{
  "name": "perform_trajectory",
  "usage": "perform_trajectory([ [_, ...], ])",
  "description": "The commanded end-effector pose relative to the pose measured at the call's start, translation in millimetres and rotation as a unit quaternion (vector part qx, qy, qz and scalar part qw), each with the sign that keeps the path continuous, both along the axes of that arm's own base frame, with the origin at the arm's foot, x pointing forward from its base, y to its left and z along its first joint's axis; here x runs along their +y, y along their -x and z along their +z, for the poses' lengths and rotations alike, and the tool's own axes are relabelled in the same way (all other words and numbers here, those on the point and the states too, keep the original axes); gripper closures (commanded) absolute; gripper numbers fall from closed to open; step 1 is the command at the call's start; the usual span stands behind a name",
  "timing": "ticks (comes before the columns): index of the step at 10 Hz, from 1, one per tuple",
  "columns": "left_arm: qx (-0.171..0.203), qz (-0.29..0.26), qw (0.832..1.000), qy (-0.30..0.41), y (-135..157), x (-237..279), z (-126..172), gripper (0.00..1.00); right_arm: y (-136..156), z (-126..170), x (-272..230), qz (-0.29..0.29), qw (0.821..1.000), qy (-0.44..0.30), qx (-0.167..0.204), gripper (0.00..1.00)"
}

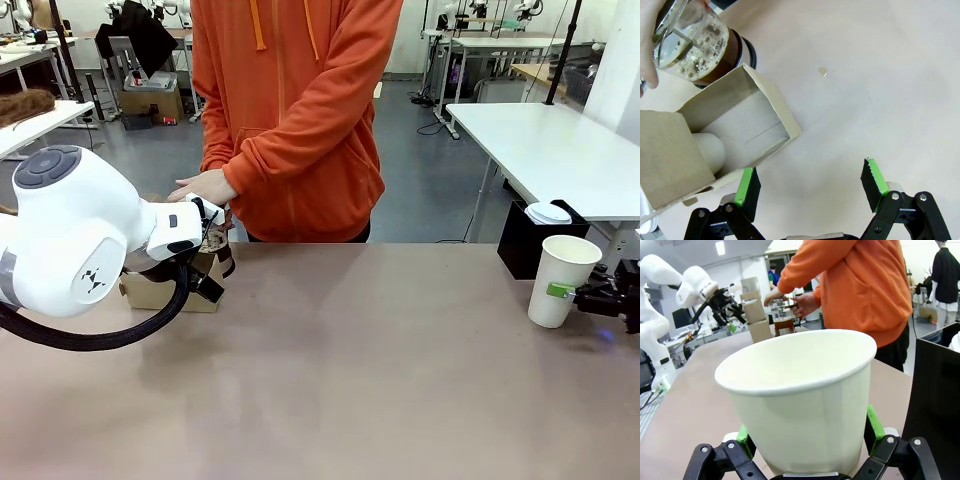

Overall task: Pour a drink into a cup and package it in a carrier.
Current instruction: Pick up the 600 ml Paper Cup and place it in the middle top area of the table.

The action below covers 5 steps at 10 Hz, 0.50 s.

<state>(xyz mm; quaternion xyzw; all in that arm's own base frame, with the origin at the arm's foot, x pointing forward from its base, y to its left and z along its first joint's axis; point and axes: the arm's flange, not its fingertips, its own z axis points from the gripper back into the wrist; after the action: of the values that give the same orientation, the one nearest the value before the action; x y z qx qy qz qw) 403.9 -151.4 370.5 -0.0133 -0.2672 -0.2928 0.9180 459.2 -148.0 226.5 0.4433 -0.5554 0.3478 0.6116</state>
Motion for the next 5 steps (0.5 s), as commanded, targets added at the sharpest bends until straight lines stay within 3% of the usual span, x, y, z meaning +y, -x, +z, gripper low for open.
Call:
perform_trajectory([
  [1, 0.000, 0.000, 1.000, 0.000, 0.2, 0.1, 0.1, 0.00, -2.9, 4.6, -3.1, -0.013, 1.000, -0.005, 0.012, 0.19],
  [5, 0.000, 0.000, 1.000, 0.000, 0.2, 0.1, 0.1, 0.00, 0.4, -0.2, -0.9, 0.000, 1.000, 0.000, 0.001, 0.16],
])
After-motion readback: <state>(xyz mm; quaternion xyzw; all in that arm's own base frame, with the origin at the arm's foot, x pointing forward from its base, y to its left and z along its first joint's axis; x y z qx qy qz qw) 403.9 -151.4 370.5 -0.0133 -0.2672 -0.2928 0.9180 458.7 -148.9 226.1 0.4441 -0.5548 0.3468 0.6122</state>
